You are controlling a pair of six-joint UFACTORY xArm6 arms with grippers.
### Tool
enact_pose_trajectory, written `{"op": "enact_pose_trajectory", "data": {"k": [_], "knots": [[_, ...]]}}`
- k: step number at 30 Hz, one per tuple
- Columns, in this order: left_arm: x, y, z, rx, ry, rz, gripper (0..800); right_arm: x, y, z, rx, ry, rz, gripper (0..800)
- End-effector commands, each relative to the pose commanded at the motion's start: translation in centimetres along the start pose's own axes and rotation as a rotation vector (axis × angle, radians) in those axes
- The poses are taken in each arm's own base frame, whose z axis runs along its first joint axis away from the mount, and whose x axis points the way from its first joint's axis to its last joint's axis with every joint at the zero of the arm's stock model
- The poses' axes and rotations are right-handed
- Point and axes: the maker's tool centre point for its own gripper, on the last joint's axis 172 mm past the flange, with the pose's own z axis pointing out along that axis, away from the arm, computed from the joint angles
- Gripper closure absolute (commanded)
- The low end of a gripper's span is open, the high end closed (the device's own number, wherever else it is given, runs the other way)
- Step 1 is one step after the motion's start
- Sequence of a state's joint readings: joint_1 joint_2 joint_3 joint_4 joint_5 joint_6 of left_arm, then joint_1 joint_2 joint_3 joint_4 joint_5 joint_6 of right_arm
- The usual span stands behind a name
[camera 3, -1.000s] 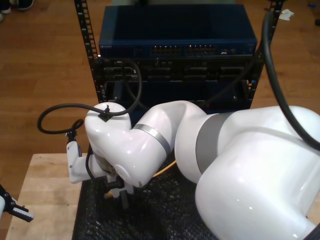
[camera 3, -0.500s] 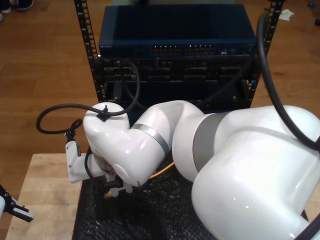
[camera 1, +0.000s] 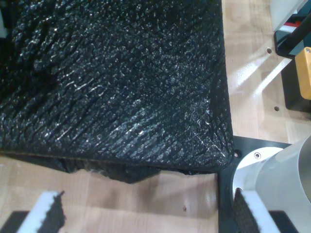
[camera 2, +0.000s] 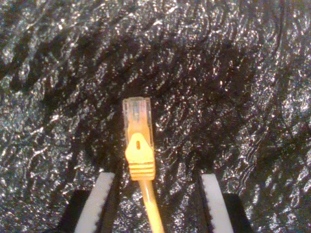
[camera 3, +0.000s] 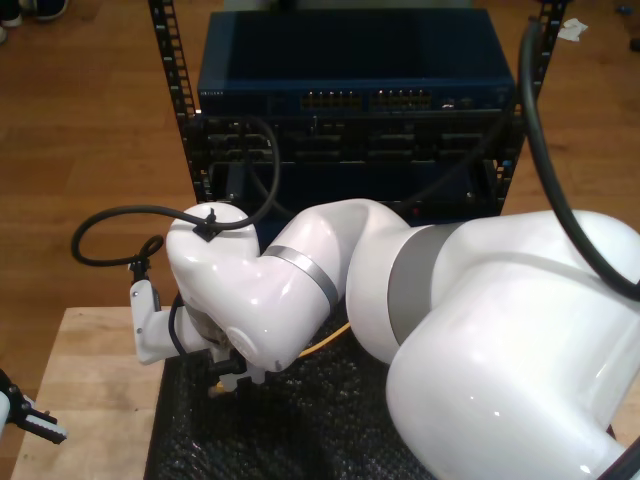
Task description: Grab the cable and plug it in
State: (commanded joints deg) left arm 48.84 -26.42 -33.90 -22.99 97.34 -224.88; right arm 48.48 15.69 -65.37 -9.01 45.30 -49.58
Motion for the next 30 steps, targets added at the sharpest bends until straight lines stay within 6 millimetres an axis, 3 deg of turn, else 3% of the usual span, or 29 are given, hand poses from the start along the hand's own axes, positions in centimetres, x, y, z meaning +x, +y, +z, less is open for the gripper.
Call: {"op": "enact_pose_trajectory", "data": {"k": [16, 30], "knots": [[0.0, 0.0, 0.0, 0.0, 0.0, 0.0, 0, 1.0, -0.7, -0.2, -0.016, -0.012, -0.058, 450], [0.0, 0.0, 0.0, -0.002, 0.0, -0.001, 0, 0.9, -0.7, -0.1, -0.015, -0.016, -0.061, 548]]}}
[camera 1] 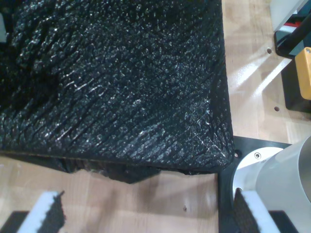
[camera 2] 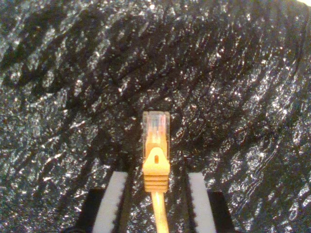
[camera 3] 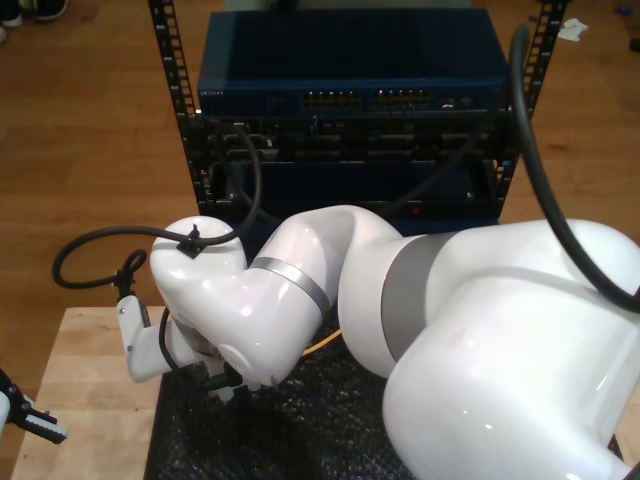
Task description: Grab the cable and plug it in
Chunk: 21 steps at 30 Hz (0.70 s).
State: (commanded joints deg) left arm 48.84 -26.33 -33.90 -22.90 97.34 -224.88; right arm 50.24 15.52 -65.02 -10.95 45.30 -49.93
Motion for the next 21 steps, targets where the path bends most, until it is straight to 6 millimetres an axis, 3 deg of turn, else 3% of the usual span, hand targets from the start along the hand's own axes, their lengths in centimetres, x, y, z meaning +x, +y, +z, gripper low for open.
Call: {"op": "enact_pose_trajectory", "data": {"k": [9, 21], "knots": [[0.0, -0.1, -0.1, 0.002, 0.0, 0.001, 1, 0.3, -0.1, -0.1, -0.002, 0.001, -0.007, 741], [0.0, -0.1, 0.1, -0.006, 0.007, -0.004, 1, 0.3, 0.5, -1.7, -0.025, 0.018, 0.002, 796]]}}
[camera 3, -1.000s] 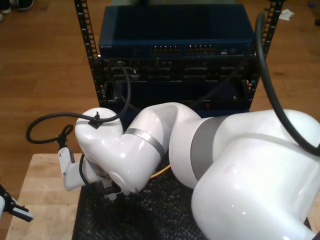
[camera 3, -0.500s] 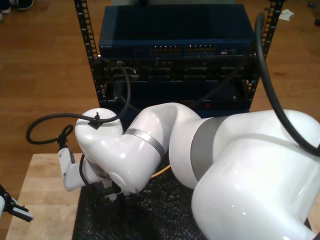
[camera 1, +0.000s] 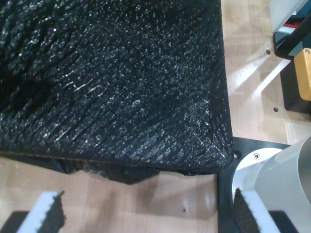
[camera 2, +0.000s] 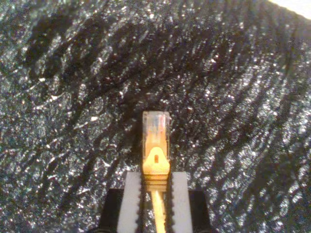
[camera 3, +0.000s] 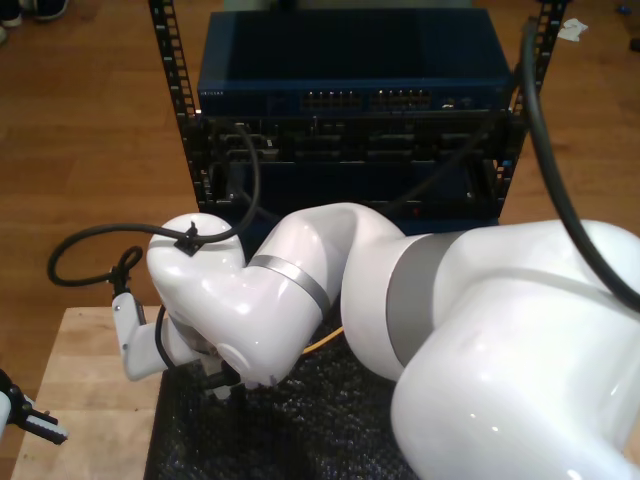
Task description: Grab the cable and plug it in
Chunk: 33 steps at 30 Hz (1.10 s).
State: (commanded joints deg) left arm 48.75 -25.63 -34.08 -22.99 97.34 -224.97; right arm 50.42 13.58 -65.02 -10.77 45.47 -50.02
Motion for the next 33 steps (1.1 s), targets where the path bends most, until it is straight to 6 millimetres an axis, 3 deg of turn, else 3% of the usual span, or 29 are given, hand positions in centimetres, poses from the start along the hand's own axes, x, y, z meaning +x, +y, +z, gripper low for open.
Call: {"op": "enact_pose_trajectory", "data": {"k": [6, 16, 24, 33], "knots": [[0.1, 0.1, 0.0, -0.003, 0.003, 0.001, 0, -1.5, 0.8, -0.4, 0.004, 0.004, 0.018, 796], [1.3, 0.8, 0.2, -0.032, 0.042, 0.004, 1, -6.7, 1.8, -3.4, 0.037, 0.002, 0.106, 796], [2.5, 0.5, -0.1, -0.025, 0.073, 0.013, 1, -9.9, 0.5, -6.2, 0.147, 0.144, 0.187, 796], [4.3, 0.7, 0.6, -0.072, 0.1, 0.05, 0, -13.9, -0.4, -8.2, 0.162, 0.165, 0.26, 796]]}}
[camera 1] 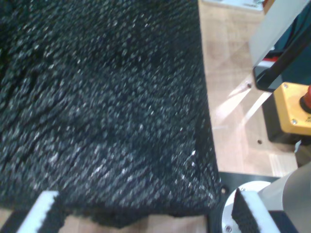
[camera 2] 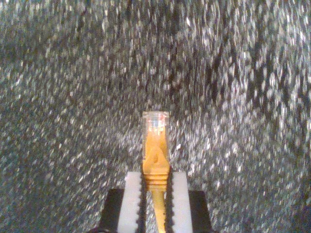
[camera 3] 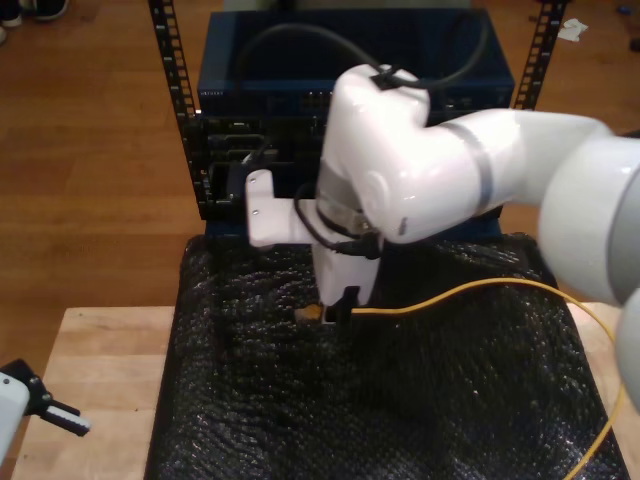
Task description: Grab the cable and plug it in
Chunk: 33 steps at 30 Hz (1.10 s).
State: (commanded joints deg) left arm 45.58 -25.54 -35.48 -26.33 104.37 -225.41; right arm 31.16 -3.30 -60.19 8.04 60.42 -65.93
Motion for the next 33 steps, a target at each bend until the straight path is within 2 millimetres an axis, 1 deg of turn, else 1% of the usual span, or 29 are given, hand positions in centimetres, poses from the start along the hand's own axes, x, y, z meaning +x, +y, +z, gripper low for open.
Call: {"op": "enact_pose_trajectory", "data": {"k": [4, 7, 10, 12, 17, 20, 22, 25, 30, 33], "knots": [[1.7, -0.7, 0.5, 0.001, 0.041, 0.03, 0, -0.9, -0.7, -0.6, -0.001, 0.002, 0.01, 796], [3.8, -1.3, 1.2, -0.006, 0.089, 0.064, 0, -1.1, -1.1, -1.4, -0.009, 0.02, 0.022, 796], [5.3, -1.8, 1.9, -0.026, 0.108, 0.06, 1, -1.1, -1.8, -2.1, 0.005, 0.044, 0.023, 796], [6.1, -1.9, 2.6, -0.054, 0.107, 0.051, 1, -1.2, -2.2, -2.5, 0.03, 0.077, 0.027, 796], [9.1, -2.3, 4.6, -0.111, 0.13, 0.061, 1, -1.7, -2.9, -4.4, 0.079, 0.187, 0.061, 796], [10.8, -2.8, 5.3, -0.129, 0.151, 0.068, 1, -2.3, -3.2, -5.3, 0.093, 0.214, 0.079, 796], [12.1, -3.6, 5.3, -0.134, 0.163, 0.08, 0, -2.9, -3.0, -5.7, 0.088, 0.222, 0.099, 796], [13.2, -5.1, 5.2, -0.127, 0.208, 0.071, 0, -2.6, -3.6, -6.4, 0.099, 0.242, 0.104, 796], [15.1, -9.1, 4.7, -0.073, 0.312, 0.058, 1, -1.7, -4.9, -7.2, 0.127, 0.285, 0.111, 796], [16.5, -9.7, 5.5, -0.086, 0.334, 0.072, 1, -2.7, -5.5, -7.2, 0.123, 0.294, 0.135, 794]]}}
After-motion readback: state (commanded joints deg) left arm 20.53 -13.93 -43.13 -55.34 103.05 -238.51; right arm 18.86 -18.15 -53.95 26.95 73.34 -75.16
